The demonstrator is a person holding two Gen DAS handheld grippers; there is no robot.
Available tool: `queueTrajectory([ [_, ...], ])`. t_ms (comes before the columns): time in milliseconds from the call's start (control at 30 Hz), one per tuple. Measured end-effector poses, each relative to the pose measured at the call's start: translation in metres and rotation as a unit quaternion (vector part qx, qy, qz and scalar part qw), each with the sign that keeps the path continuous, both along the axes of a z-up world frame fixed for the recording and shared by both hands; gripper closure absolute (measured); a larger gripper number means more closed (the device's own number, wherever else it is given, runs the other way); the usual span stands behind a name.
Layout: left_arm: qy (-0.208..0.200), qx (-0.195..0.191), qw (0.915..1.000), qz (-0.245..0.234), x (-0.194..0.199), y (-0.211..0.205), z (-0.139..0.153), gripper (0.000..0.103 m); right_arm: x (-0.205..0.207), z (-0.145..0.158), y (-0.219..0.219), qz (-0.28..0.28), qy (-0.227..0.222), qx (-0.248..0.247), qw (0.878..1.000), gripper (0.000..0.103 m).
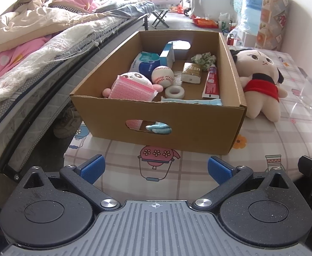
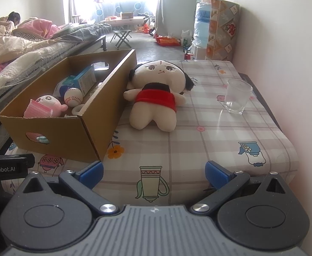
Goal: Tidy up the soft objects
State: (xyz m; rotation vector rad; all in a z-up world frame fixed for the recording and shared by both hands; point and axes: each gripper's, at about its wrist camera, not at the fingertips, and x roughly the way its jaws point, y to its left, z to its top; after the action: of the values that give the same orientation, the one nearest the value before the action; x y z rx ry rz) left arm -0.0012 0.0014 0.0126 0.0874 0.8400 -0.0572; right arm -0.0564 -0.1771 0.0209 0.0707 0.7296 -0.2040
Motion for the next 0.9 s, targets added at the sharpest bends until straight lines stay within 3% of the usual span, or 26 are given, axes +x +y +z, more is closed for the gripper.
queueTrajectory([
  [900,0.0,0.0,1.0,-0.008,0.0003,-0.0012,0.0016,0.0,-0.003,-0.0006,-0.004,-0.005,-0.001,0.001,1.0,0.0],
])
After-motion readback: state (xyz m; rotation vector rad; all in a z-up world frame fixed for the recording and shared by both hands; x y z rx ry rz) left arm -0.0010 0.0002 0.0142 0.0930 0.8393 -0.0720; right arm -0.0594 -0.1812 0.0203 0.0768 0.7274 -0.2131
